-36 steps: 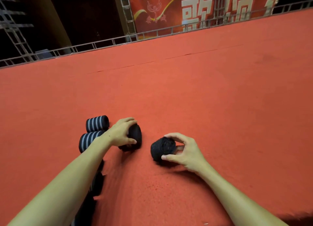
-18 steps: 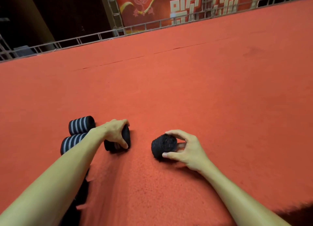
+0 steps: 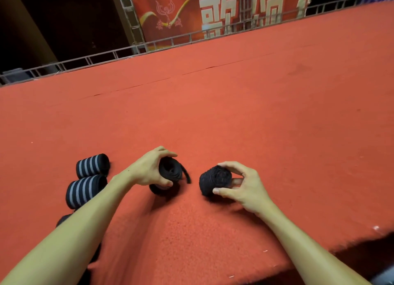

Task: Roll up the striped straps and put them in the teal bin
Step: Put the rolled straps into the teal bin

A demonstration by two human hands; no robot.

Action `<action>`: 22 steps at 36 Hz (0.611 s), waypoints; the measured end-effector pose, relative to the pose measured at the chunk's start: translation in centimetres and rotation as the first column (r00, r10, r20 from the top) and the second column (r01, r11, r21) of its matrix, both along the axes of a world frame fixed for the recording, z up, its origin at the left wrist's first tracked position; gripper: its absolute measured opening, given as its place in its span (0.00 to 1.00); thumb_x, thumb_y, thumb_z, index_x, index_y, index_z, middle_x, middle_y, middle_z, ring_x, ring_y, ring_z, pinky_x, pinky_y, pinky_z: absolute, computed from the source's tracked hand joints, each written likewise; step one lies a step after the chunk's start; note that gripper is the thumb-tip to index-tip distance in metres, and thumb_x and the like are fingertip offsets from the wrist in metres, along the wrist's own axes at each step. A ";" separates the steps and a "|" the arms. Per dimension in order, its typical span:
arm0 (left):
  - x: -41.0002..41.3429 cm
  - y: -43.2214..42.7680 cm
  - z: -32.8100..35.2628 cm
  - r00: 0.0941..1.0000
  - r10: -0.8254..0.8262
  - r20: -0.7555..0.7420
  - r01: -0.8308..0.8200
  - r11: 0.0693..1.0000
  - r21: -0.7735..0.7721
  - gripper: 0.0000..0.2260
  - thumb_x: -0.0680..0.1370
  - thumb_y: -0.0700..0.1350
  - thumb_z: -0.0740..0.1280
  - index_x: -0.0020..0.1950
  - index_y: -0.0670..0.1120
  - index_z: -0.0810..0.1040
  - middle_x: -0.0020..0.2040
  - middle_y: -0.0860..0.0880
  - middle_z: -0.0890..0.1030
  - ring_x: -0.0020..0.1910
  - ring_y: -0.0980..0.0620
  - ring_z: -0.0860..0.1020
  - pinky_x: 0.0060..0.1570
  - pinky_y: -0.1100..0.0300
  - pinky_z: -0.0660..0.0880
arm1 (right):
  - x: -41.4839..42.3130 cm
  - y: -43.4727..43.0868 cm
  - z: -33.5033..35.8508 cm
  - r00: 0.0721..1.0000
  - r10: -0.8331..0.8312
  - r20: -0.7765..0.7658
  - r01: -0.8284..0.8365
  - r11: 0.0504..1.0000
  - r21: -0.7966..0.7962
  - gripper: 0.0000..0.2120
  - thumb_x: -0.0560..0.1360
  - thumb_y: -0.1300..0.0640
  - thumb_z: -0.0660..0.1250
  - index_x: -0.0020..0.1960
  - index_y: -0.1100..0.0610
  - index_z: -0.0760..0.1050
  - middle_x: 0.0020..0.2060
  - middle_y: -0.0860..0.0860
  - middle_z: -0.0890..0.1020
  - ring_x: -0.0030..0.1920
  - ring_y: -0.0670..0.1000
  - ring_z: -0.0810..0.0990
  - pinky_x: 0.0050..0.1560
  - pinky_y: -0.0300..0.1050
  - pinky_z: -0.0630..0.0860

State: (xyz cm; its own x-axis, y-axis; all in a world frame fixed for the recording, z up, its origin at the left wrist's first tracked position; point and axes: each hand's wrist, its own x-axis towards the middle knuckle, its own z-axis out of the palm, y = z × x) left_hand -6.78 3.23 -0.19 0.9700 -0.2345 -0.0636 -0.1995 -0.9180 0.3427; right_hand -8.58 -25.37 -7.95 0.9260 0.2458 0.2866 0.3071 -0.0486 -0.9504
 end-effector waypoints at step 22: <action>1.4 -17.5 -1.5 0.970 -0.243 0.030 0.244 0.951 -0.192 0.33 0.54 0.62 0.72 0.57 0.53 0.77 0.53 0.53 0.70 0.51 0.66 0.73 0.51 0.79 0.65 | -3.7 -15.0 1.2 0.947 -0.318 0.051 0.318 0.948 0.012 0.26 0.62 0.70 0.81 0.54 0.51 0.79 0.52 0.49 0.83 0.44 0.36 0.82 0.46 0.33 0.78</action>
State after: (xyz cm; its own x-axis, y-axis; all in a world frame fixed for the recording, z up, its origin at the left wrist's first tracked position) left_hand -5.39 -14.26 -1.73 0.8823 -0.4706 0.0114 -0.4110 -0.7582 0.5061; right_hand -12.28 -40.33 -6.79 0.9399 -0.0599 0.3362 0.3247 -0.1480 -0.9342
